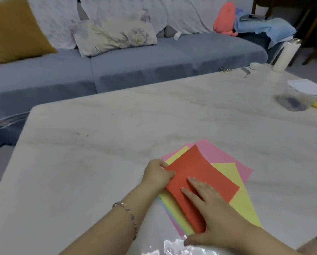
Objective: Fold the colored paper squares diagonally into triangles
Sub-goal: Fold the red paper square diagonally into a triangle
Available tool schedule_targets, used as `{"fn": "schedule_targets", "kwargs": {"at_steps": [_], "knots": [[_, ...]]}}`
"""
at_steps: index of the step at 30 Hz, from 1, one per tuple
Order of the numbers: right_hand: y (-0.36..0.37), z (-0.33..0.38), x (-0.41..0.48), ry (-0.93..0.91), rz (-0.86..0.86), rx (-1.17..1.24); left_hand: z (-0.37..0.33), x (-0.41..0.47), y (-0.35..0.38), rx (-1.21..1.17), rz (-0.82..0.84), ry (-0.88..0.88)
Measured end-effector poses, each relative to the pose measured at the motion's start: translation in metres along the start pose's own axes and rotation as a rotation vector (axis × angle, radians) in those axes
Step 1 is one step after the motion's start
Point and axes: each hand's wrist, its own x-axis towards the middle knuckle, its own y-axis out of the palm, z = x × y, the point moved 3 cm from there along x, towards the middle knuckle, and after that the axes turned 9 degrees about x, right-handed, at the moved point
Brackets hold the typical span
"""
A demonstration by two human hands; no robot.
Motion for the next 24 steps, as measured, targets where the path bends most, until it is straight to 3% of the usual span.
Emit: {"fn": "schedule_targets", "kwargs": {"at_steps": [4, 7, 11, 17, 24], "knots": [[-0.019, 0.010, -0.013, -0.169, -0.272, -0.014, 0.008, -0.038, -0.039, -0.388, 0.016, -0.163], [-0.029, 0.016, -0.016, -0.326, -0.389, 0.054, 0.021, -0.065, -0.072, -0.367, 0.003, -0.153], [-0.035, 0.038, -0.005, -0.495, -0.469, 0.112, 0.053, -0.095, -0.097, -0.170, 0.040, -0.189], [0.010, 0.051, 0.023, -0.613, -0.334, 0.161, 0.094, -0.090, -0.097, 0.051, 0.059, -0.263], [0.015, 0.059, 0.035, -0.479, -0.025, 0.197, 0.088, -0.041, -0.084, 0.089, -0.109, -0.079]]}}
